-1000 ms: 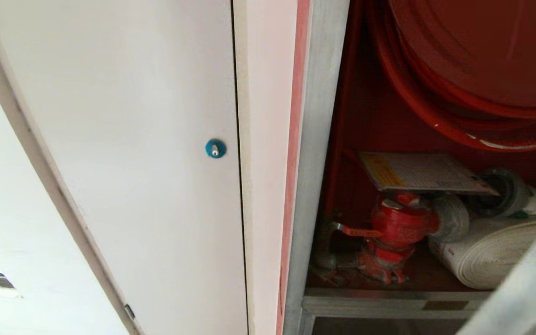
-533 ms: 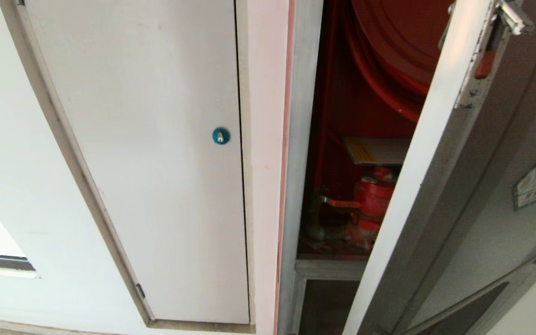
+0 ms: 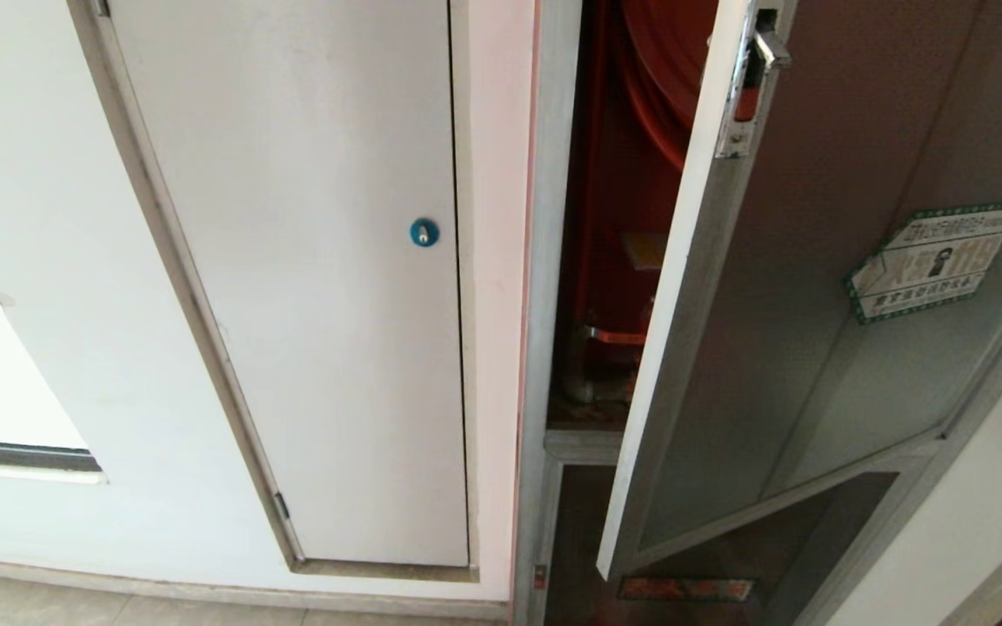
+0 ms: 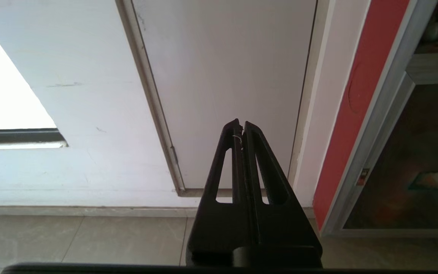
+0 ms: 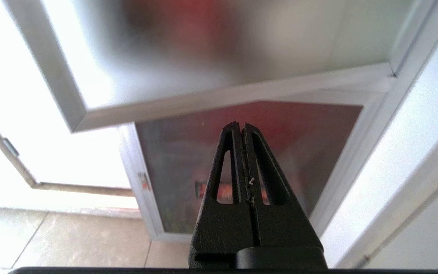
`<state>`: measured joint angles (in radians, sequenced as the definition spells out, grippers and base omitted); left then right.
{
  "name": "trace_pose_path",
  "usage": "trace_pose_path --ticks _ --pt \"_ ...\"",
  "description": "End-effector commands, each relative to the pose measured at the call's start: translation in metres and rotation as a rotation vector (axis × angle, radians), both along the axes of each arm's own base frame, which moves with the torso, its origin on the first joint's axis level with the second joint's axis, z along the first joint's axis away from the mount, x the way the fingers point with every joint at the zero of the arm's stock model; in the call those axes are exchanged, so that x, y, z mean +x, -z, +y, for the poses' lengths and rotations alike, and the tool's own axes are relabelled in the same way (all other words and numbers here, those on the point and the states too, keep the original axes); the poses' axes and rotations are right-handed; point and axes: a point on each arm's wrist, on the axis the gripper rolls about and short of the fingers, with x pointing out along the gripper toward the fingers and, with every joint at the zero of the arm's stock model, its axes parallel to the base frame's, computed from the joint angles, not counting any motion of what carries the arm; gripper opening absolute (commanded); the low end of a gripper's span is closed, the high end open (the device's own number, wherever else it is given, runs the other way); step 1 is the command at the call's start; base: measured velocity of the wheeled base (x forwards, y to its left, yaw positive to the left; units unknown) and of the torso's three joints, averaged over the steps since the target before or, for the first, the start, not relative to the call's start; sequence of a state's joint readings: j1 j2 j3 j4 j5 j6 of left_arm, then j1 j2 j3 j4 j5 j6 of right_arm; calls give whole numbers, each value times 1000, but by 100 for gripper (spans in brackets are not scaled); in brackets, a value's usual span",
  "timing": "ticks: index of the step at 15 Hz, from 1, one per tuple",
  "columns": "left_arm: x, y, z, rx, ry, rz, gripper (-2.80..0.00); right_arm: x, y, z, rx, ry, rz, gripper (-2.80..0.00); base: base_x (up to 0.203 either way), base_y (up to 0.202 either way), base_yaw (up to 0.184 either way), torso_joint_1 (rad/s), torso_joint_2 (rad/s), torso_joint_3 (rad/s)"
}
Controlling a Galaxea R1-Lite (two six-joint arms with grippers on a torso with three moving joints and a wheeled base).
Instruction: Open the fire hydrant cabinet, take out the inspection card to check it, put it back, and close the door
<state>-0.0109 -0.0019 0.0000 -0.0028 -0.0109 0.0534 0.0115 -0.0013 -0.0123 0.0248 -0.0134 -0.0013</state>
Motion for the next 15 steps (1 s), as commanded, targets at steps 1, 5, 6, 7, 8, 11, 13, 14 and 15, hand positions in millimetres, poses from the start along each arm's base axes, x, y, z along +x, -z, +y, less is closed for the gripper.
trace_pose_path --ticks 1,5,6,7,8,11,13,14,15 --pt "0 0 0 0 0 2 -280 0 0 0 0 0 1 -280 -190 0 2 -1 4 -1" --pt "0 0 0 0 0 2 -280 0 0 0 1 0 1 -280 -194 0 1 4 2 3" --pt "0 0 0 0 0 2 -280 0 0 0 1 0 1 -280 -195 0 4 -1 6 4" --pt "0 0 0 0 0 1 -280 0 0 0 1 0 1 -280 -199 0 3 2 -2 2" --pt "0 0 0 0 0 0 -280 0 0 0 1 0 1 -280 -197 0 2 4 9 2" --pt "0 0 0 -1 -2 0 -280 0 0 0 1 1 -2 -280 -197 0 1 4 2 3" --pt "0 0 0 -6 -2 0 -280 0 0 0 1 0 -1 -280 -151 0 2 -3 -1 4" --pt "0 0 0 -7 -3 0 -280 -1 -4 0 0 -1 -16 -280 0 0 0 0 0 0" --pt "0 0 0 -6 -3 -1 -280 -4 -16 0 0 -6 -48 -280 0 0 0 0 0 0"
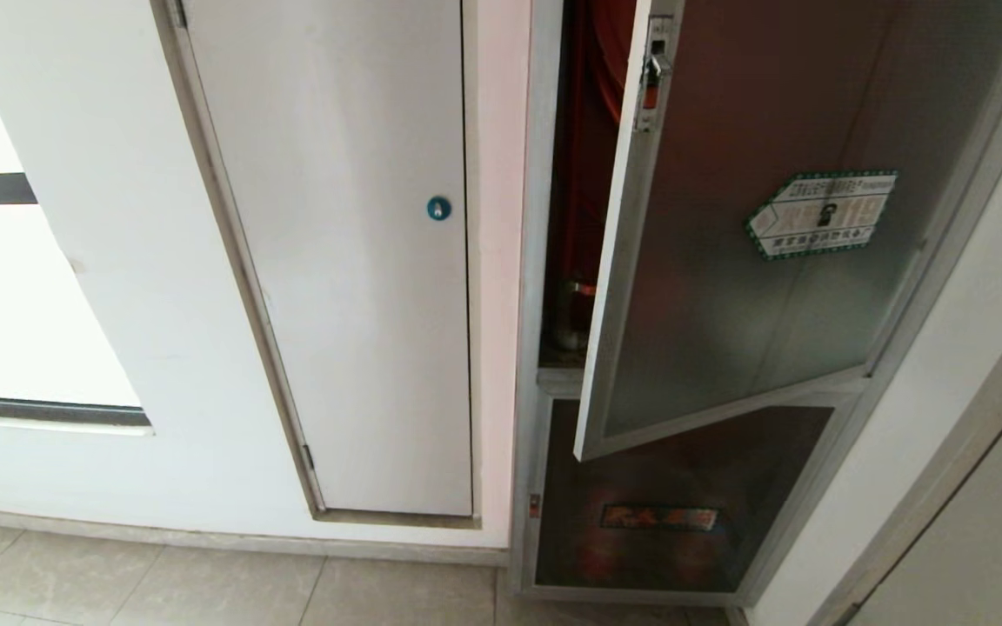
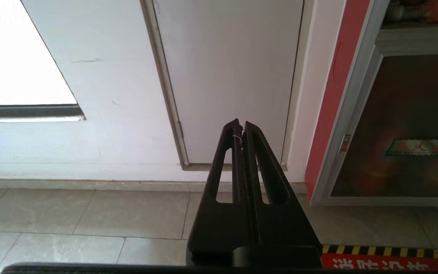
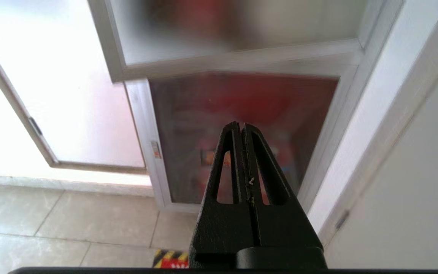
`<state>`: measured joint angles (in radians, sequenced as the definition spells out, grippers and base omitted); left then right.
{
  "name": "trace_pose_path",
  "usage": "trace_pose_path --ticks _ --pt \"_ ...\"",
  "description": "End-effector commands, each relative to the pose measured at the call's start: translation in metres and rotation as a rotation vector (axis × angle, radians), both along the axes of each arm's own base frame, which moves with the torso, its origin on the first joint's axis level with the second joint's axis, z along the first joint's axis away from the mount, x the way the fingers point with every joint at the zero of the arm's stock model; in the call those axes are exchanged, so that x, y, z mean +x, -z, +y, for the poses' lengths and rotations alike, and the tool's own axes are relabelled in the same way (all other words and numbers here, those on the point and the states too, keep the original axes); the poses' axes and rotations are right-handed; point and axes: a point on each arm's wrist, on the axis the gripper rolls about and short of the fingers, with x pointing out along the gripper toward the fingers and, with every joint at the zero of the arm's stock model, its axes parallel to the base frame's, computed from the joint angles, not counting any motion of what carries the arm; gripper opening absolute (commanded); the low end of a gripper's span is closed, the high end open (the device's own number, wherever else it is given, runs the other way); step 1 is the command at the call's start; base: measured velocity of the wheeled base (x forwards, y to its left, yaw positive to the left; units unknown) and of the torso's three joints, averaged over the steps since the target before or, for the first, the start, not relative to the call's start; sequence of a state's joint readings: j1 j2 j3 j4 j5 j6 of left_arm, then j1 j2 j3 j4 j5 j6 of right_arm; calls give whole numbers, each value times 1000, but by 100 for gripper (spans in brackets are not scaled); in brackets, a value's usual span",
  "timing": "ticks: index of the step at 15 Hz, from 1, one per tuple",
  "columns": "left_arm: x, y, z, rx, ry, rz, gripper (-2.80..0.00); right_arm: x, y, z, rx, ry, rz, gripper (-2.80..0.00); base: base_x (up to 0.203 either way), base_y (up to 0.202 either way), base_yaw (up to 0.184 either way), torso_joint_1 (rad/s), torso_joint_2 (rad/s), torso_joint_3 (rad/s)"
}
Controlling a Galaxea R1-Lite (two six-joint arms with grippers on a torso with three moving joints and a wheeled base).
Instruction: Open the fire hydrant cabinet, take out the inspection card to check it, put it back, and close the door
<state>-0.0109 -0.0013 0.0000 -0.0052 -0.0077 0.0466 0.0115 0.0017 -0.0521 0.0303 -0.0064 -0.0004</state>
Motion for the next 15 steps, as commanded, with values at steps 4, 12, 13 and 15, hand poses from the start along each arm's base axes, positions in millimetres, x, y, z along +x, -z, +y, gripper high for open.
trace_pose_path --ticks 4,12,13,15 --pt "0 0 0 3 1 2 -280 12 -84 2 -1 -102 3 -280 0 0 0 0 0 0" --pt "0 0 0 4 3 2 -280 164 -267 42 -40 -642 -37 -280 0 0 0 0 0 0" --pt "0 0 0 3 3 2 -280 180 -273 65 -39 -724 -16 -280 0 0 0 0 0 0" --pt "0 0 0 4 3 2 -280 210 -271 120 -52 -766 46 -280 0 0 0 0 0 0"
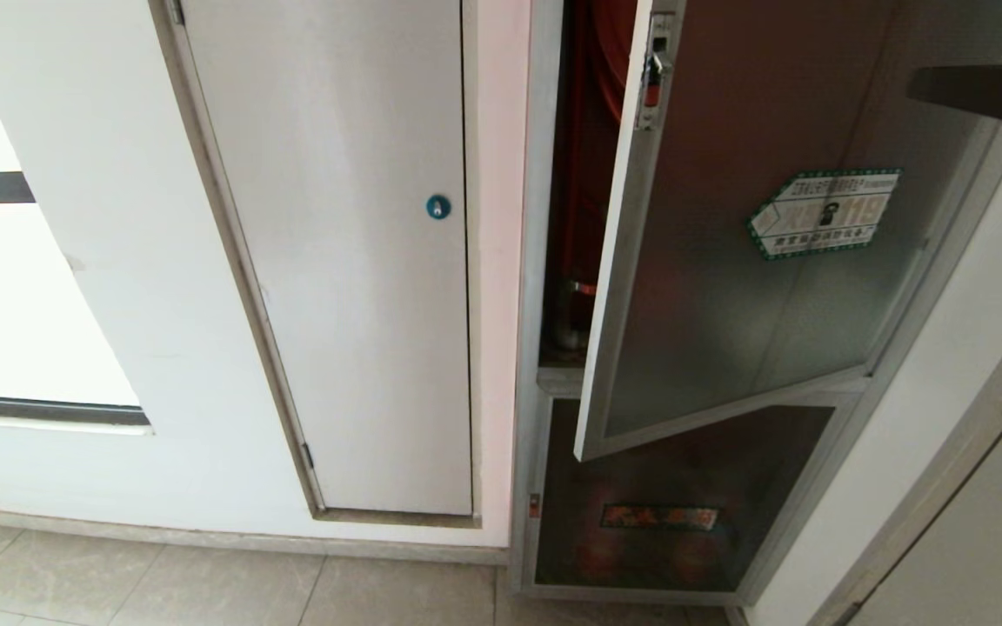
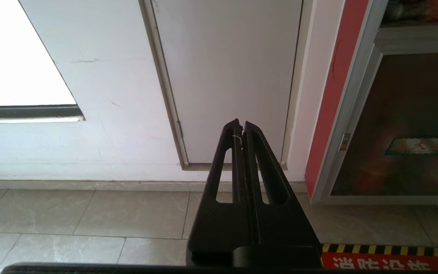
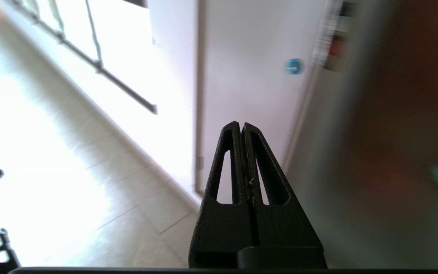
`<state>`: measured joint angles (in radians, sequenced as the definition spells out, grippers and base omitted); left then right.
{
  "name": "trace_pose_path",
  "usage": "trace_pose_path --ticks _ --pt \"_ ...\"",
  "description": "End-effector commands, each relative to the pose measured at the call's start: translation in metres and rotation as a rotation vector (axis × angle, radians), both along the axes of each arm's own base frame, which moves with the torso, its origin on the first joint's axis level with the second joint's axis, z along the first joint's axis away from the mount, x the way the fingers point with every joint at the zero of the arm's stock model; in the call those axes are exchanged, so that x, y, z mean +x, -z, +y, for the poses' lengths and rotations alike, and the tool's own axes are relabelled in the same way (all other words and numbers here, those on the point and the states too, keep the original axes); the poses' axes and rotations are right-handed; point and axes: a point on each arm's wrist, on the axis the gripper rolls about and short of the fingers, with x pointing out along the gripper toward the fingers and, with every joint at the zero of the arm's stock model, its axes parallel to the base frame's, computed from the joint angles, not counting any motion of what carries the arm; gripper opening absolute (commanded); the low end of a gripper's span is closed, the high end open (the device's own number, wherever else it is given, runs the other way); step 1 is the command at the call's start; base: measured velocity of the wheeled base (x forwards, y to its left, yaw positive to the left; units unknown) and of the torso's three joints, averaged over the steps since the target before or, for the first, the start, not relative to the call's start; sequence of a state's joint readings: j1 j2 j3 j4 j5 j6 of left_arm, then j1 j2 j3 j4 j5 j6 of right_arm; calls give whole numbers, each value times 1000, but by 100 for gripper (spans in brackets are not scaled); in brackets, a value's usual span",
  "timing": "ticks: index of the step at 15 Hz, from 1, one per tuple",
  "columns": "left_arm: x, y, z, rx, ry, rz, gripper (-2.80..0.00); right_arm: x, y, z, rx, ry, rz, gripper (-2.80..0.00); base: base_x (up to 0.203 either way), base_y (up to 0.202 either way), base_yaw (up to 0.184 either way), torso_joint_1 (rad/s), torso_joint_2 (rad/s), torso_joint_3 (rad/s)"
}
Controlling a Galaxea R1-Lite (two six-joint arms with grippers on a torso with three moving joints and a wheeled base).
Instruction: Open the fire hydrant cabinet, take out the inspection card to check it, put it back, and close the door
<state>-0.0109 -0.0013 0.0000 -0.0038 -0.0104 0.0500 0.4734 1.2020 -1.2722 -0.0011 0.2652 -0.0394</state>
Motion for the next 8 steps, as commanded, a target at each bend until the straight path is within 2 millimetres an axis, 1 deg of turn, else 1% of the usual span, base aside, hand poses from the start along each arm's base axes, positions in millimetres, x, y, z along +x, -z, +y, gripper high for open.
trace_pose_path --ticks 1,3,4,6,8 --pt "0 0 0 -1 -1 1 -280 55 22 67 -76 -14 112 -280 0 0 0 0 0 0" --pt "0 0 0 -1 -1 1 -280 77 32 110 -92 44 102 -280 0 0 0 0 0 0" --pt "0 0 0 -1 -1 1 -280 86 35 125 -92 91 94 -280 0 0 0 0 0 0" --pt "0 0 0 -1 -1 1 -280 102 42 150 -84 224 83 -280 0 0 0 0 0 0" --pt "0 0 0 -1 0 2 -280 119 53 168 -77 362 78 -280 0 0 0 0 0 0"
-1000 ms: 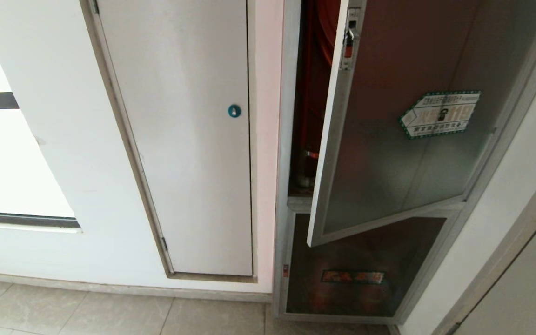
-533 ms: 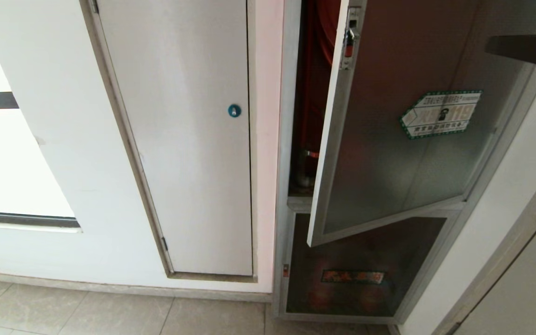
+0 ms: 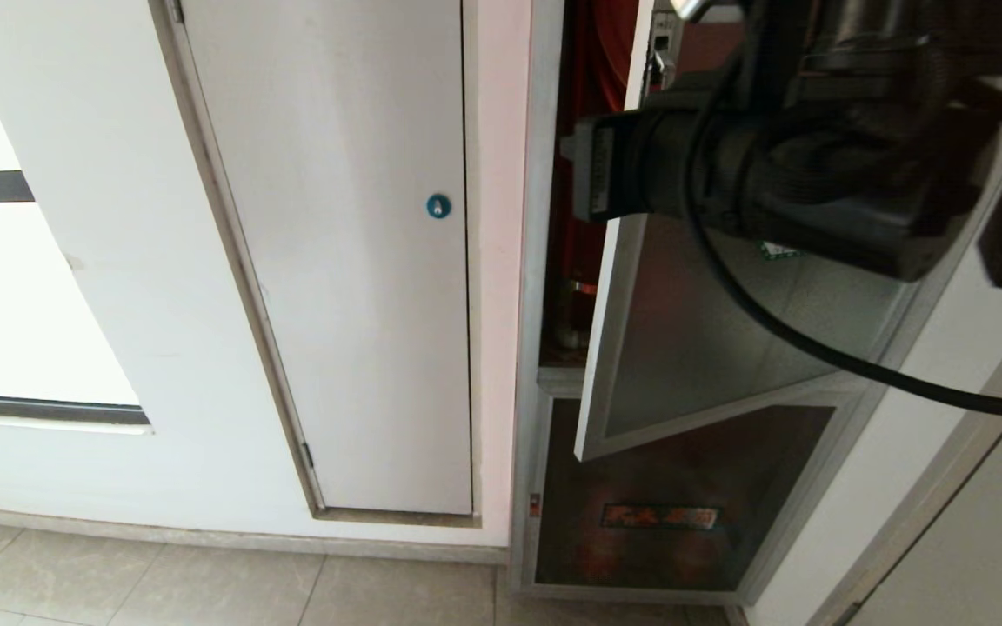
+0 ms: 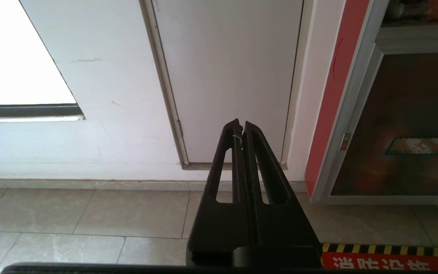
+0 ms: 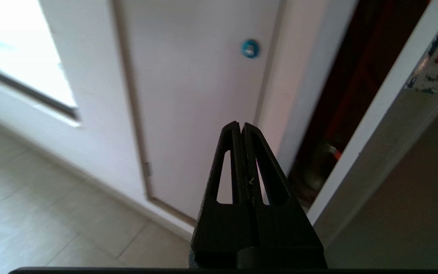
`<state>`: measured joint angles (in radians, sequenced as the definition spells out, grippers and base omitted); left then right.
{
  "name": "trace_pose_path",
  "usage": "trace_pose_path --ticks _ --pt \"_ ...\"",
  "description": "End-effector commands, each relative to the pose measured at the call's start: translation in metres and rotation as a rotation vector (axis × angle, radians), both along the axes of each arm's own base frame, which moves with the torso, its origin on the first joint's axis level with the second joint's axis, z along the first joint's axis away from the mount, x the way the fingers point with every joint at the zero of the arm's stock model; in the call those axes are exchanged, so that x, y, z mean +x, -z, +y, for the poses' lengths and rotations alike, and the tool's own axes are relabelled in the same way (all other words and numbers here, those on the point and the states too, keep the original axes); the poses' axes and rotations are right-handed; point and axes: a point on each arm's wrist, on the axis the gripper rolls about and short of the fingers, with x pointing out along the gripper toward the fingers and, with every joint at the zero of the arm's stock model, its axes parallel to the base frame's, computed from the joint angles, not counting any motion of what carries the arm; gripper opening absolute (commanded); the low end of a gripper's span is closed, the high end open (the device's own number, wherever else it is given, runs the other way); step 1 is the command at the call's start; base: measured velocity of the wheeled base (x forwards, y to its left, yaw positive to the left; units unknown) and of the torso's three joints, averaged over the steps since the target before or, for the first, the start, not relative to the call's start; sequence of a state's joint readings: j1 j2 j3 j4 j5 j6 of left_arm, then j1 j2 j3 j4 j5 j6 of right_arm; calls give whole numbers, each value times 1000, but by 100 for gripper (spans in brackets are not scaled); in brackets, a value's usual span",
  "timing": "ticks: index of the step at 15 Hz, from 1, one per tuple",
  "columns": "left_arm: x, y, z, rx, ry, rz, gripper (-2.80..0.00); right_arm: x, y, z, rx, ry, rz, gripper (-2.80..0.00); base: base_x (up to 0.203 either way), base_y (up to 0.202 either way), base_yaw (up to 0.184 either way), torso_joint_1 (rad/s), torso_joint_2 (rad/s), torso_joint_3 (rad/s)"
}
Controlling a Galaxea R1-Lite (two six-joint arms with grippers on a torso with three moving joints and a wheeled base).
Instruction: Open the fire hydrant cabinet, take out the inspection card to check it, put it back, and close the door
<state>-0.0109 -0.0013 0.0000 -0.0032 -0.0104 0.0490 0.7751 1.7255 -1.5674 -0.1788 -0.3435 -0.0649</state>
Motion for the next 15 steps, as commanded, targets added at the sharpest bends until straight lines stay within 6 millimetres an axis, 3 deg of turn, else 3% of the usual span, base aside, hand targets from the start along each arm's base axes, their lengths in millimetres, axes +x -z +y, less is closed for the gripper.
trace_pose_path --ticks 1,6,8,11,15 --pt "0 0 0 1 0 1 -280 28 25 28 -36 122 35 -280 0 0 0 0 0 0" --pt "0 0 0 -1 -1 0 -280 72 36 60 5 329 5 -280 0 0 0 0 0 0" --pt "0 0 0 -1 -1 0 -280 91 46 60 9 452 5 -280 0 0 0 0 0 0" --pt "0 0 0 -1 -1 0 -280 113 65 58 10 507 6 -280 0 0 0 0 0 0" --pt "0 0 0 -1 -1 0 -280 122 70 51 18 532 12 -280 0 0 0 0 0 0"
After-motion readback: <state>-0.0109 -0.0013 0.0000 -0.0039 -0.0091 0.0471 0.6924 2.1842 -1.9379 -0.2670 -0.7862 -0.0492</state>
